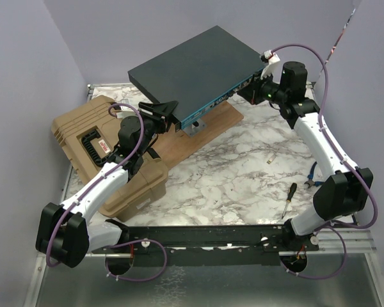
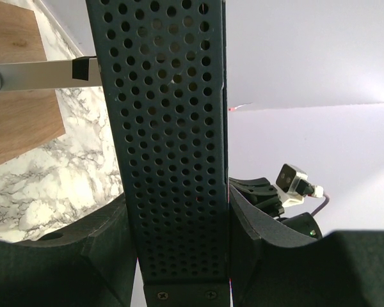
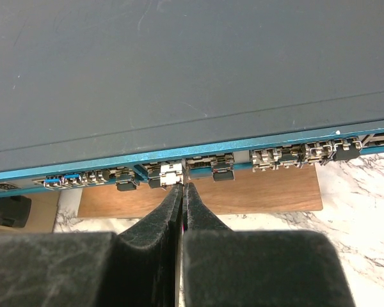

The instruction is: Insert the plug into the switch port

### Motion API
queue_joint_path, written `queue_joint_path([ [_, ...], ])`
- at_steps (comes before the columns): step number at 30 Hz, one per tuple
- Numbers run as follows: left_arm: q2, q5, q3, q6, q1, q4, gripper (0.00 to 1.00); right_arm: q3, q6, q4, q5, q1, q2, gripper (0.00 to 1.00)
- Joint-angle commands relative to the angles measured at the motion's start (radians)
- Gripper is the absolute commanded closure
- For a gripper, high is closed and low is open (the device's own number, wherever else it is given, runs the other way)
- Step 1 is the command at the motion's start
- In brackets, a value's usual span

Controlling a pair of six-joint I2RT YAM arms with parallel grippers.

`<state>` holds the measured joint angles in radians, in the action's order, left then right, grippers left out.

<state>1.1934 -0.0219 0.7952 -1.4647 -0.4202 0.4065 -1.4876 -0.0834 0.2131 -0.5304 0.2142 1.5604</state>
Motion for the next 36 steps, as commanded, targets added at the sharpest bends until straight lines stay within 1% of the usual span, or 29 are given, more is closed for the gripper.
queue_joint_path([
  [1,0.014,0.021,-0.015,0.016,-0.003,0.026,1.00,-0.041,-0.028,-0.070,-0.053,0.013,0.044,0.96],
  [4,0.015,0.049,-0.015,0.019,-0.003,0.026,1.00,-0.038,-0.046,-0.092,-0.063,0.014,0.045,0.96],
  [14,0.006,0.061,-0.022,0.030,-0.006,0.025,1.00,-0.038,-0.096,-0.145,-0.054,0.039,0.062,0.96],
  [26,0.006,0.081,-0.027,0.032,-0.014,0.025,1.00,-0.032,-0.148,-0.204,0.043,0.091,0.090,0.96],
  [29,0.007,0.088,-0.027,0.035,-0.018,0.025,1.00,-0.022,-0.179,-0.250,0.065,0.099,0.090,0.96],
  [31,0.005,0.093,-0.028,0.042,-0.022,0.024,1.00,-0.034,-0.205,-0.243,0.079,0.102,0.099,0.96],
  [36,-0.003,0.099,-0.034,0.064,-0.024,0.001,1.00,-0.114,-0.237,-0.167,0.077,0.120,0.118,0.96],
])
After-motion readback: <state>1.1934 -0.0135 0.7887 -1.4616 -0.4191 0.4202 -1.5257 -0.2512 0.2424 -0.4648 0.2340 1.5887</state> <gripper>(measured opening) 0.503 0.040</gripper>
